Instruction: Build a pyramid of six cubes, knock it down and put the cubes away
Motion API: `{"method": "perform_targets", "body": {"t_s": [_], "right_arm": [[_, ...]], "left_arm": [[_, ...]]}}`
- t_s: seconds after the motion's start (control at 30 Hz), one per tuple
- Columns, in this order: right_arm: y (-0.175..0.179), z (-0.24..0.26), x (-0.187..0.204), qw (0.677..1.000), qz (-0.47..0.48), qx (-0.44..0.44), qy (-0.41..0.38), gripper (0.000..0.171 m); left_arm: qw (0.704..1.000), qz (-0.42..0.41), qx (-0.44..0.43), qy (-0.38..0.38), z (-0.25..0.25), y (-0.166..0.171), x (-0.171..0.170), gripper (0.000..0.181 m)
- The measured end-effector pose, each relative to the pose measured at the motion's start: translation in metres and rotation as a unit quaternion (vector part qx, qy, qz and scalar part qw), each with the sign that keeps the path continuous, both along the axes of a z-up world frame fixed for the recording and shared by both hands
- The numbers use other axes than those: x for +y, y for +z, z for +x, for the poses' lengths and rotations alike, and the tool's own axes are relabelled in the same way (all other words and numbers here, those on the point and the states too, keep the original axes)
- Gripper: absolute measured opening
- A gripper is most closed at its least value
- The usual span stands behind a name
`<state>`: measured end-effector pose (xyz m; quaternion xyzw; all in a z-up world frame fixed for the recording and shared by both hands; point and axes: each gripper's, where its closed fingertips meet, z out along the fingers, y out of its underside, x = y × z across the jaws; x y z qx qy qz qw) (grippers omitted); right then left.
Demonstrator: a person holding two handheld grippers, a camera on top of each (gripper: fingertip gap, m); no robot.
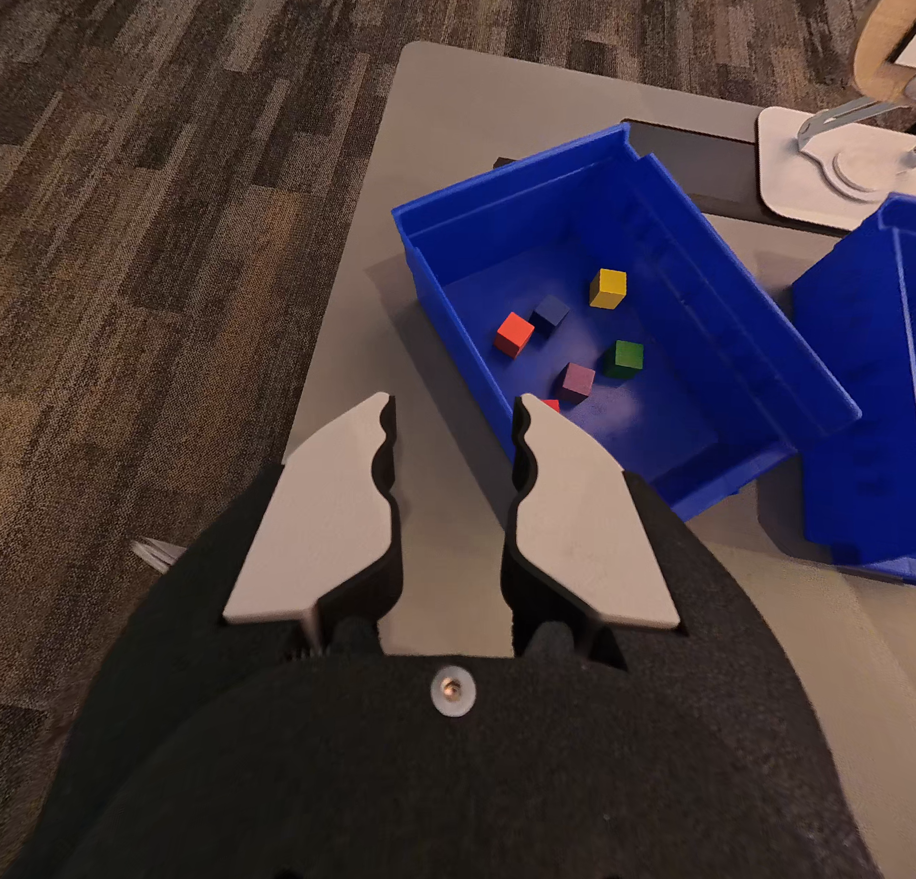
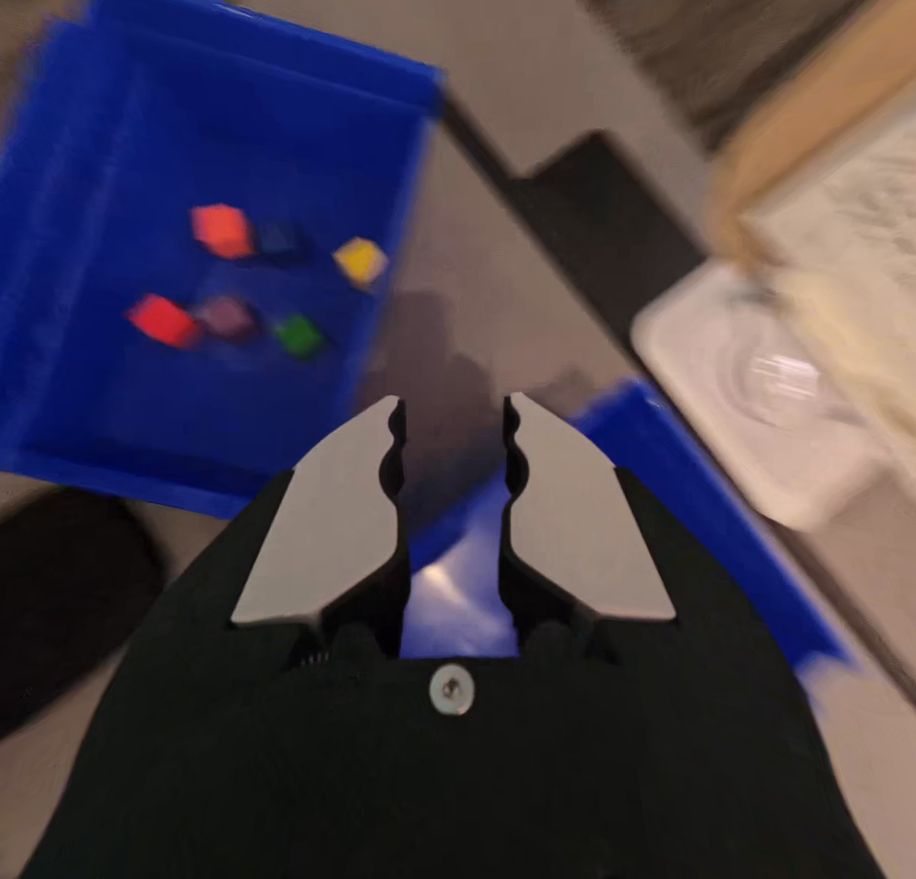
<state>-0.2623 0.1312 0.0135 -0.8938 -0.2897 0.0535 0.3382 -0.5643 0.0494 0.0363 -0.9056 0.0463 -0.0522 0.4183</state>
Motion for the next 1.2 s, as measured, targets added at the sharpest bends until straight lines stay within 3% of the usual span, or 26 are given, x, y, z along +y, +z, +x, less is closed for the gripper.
{"method": "perform_targets", "body": {"t_s": [0.1, 0.17, 0.23, 0.33, 0.4, 0.43, 0.47, 0.57, 0.63, 0.8, 1.03, 1.2], "right_arm": [[0.017, 0.144, -0.018, 0.977, 0.092, -0.121, -0.15, 0.051], [-0.011, 0.217, -0.04, 0.963, 0.034, -0.1, -0.247, 0.061], [-0.052, 0.23, -0.059, 0.966, -0.05, -0.006, -0.252, 0.06], [-0.088, 0.244, -0.07, 0.965, -0.074, -0.011, -0.252, 0.056], [-0.113, 0.239, -0.081, 0.961, -0.144, -0.01, -0.235, 0.054], [-0.123, 0.233, -0.087, 0.958, -0.185, 0.005, -0.22, 0.046], [-0.128, 0.225, -0.092, 0.953, -0.226, 0.033, -0.199, 0.026], [-0.131, 0.246, -0.094, 0.939, -0.263, 0.052, -0.216, 0.009], [-0.131, 0.267, -0.094, 0.942, -0.269, 0.043, -0.195, 0.008], [-0.132, 0.354, -0.111, 0.928, -0.286, 0.054, -0.232, 0.008], [-0.133, 0.479, -0.165, 0.907, -0.283, 0.068, -0.303, 0.007], [-0.134, 0.532, -0.195, 0.89, -0.283, 0.088, -0.346, 0.008]], "left_arm": [[1.0, 0.001, -0.004, 0.009, 0.001, 0.002, 0.001, 0.044], [1.0, 0.0, 0.003, 0.004, 0.007, 0.003, 0.003, 0.044], [1.0, -0.001, 0.016, -0.004, 0.015, 0.005, 0.005, 0.044], [0.999, -0.009, 0.047, -0.014, 0.029, 0.006, 0.005, 0.044], [0.997, -0.022, 0.069, -0.014, 0.037, 0.006, 0.004, 0.044], [0.996, -0.021, 0.081, -0.018, 0.042, 0.008, 0.003, 0.044], [0.995, -0.016, 0.09, -0.024, 0.047, 0.01, 0.003, 0.044], [0.994, -0.006, 0.106, -0.035, 0.057, 0.015, 0.002, 0.043], [0.993, -0.006, 0.11, -0.035, 0.058, 0.016, 0.002, 0.043], [0.994, -0.025, 0.106, -0.029, 0.052, 0.007, 0.004, 0.042], [0.994, -0.026, 0.101, -0.009, 0.043, 0.007, 0.007, 0.04], [0.993, -0.039, 0.11, -0.006, 0.043, 0.002, 0.009, 0.04]]}}
